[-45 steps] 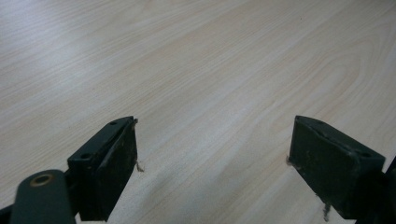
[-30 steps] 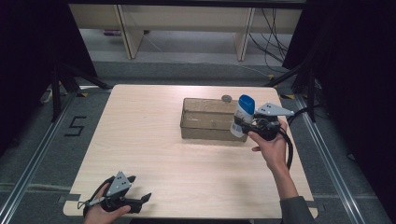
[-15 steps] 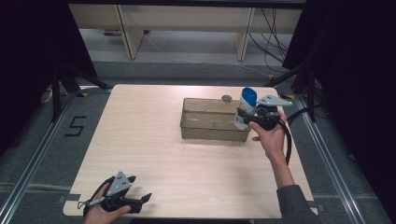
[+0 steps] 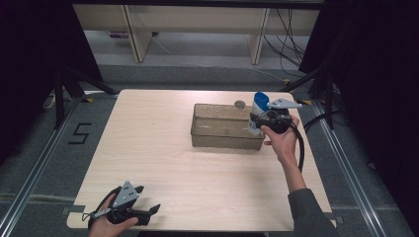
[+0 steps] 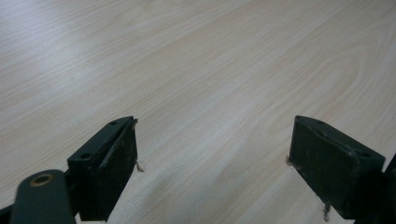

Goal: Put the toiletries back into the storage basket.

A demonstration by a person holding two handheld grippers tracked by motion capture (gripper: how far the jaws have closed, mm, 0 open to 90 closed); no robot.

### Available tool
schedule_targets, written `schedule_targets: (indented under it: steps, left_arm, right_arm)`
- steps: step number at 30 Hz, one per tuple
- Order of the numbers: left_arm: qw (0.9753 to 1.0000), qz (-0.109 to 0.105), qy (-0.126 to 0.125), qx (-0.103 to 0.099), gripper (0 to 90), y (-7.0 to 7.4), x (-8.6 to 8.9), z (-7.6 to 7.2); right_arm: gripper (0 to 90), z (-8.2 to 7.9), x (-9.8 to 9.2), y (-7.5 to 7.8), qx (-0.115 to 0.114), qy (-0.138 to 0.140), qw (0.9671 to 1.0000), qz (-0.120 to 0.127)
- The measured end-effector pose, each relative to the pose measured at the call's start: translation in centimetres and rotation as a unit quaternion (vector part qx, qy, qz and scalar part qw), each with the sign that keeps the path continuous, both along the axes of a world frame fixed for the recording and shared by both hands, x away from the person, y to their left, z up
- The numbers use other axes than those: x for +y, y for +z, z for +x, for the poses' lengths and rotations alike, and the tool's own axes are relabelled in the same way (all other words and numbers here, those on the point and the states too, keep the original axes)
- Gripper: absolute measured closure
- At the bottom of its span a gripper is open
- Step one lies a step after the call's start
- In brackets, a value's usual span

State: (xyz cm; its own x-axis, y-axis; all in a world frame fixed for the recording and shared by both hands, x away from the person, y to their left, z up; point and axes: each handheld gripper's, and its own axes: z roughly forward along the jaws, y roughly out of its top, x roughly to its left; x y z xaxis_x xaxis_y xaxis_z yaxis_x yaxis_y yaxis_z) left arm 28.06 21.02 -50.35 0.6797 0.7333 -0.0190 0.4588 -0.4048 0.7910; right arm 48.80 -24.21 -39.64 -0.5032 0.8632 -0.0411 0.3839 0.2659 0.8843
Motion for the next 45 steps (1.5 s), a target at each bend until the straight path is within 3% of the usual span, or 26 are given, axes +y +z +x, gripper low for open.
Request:
schedule_targets:
  steps: [1,2,4,7,15,16,17,18,20,22,23,25,27,28,29,30,31,34,37,38,41,44,45]
  left_arm:
    - [1.0,0.0,0.0,0.0,14.8,0.0,0.0,0.0]
    - [0.9999,-0.01,0.002,0.001,14.8,0.0,-0.1,-0.1]
    - [1.0,0.006,-0.001,0.001,14.8,0.0,0.0,0.1]
    - [1.0,0.005,-0.001,0.0,14.8,0.0,0.0,0.0]
    - [1.0,0.001,-0.003,0.003,14.8,0.0,0.0,0.0]
    - [0.9999,-0.011,0.003,0.002,14.8,-0.1,-0.2,0.0]
    - [1.0,0.004,-0.002,0.001,14.8,0.0,0.0,0.0]
    - [1.0,0.004,-0.002,0.001,14.8,0.0,0.0,0.0]
    - [1.0,-0.001,0.0,0.001,14.8,0.0,0.0,0.0]
    - [0.9998,-0.017,0.004,0.002,14.8,-0.1,-0.2,-0.1]
    - [1.0,0.004,-0.001,0.001,14.8,0.0,0.0,0.0]
    - [1.0,0.0,0.0,0.001,14.8,0.0,0.0,0.0]
    - [0.9998,-0.017,0.005,0.002,14.8,-0.1,-0.2,-0.1]
    - [0.9998,-0.017,0.005,0.001,14.8,-0.1,-0.2,-0.1]
    - [1.0,-0.001,0.0,0.002,14.8,0.0,0.0,0.0]
    - [1.0,-0.001,0.0,0.002,14.8,0.0,0.0,0.0]
    - [0.9999,-0.014,0.004,0.002,14.8,-0.1,-0.1,0.0]
    - [0.9999,-0.014,0.004,0.002,14.8,-0.1,-0.1,0.0]
    - [0.9999,-0.013,0.004,0.002,14.8,-0.1,-0.1,0.0]
    - [0.9999,-0.01,0.004,0.002,14.8,-0.1,-0.1,0.0]
    - [0.9999,-0.013,0.005,0.003,14.8,-0.1,-0.1,0.0]
    - [0.9999,-0.014,0.004,0.002,14.8,-0.1,-0.1,0.0]
    - [0.9999,-0.013,0.005,0.002,14.8,-0.1,-0.1,0.0]
  right_arm:
    - [55.0,-0.1,0.1,-0.1,0.019,-0.01,0.9997,0.013]
    - [55.0,-0.1,0.1,-0.1,0.019,-0.01,0.9997,0.013]
    - [55.0,0.1,-0.2,-0.3,0.005,-0.007,1.0,0.005]
    - [55.0,0.1,0.0,-0.5,0.014,-0.013,0.9997,0.014]
    - [55.1,0.5,0.0,-1.1,0.016,-0.006,0.9999,-0.001]
    - [55.1,0.5,0.1,-1.3,0.016,-0.01,0.9998,-0.001]
    - [55.1,0.6,0.0,-1.6,0.019,-0.008,0.9998,0.001]
    - [55.1,0.6,0.0,-1.6,0.019,-0.008,0.9998,0.001]
    - [55.1,0.6,0.1,-1.8,0.028,-0.011,0.9996,0.0]
    - [55.1,0.8,-0.1,-2.0,0.016,-0.007,0.9998,-0.008]
    - [55.2,0.9,0.0,-2.2,0.021,-0.006,0.9998,-0.001]
    - [55.2,0.8,0.0,-2.2,0.022,-0.007,0.9997,-0.006]
    - [55.2,0.8,0.0,-2.3,0.021,-0.006,0.9997,-0.009]
    - [55.2,0.8,0.2,-2.5,0.025,-0.013,0.9996,-0.004]
    - [55.2,0.8,0.1,-2.8,0.028,-0.01,0.9996,-0.003]
    - [55.2,0.8,0.1,-2.8,0.028,-0.01,0.9996,-0.003]
    - [55.2,0.7,0.1,-3.1,0.03,-0.009,0.9995,-0.004]
    - [55.2,0.6,0.1,-3.4,0.039,-0.013,0.9991,0.002]
    - [55.2,0.7,-0.1,-3.8,0.032,-0.01,0.9993,-0.014]
    - [55.3,0.5,0.1,-3.9,0.045,-0.014,0.9989,0.0]
    - [55.3,0.7,-0.1,-4.2,0.036,-0.01,0.9992,-0.013]
    - [55.3,0.6,0.2,-4.5,0.042,-0.017,0.999,-0.004]
    - [55.3,0.7,-0.1,-4.6,0.031,-0.009,0.9992,-0.023]
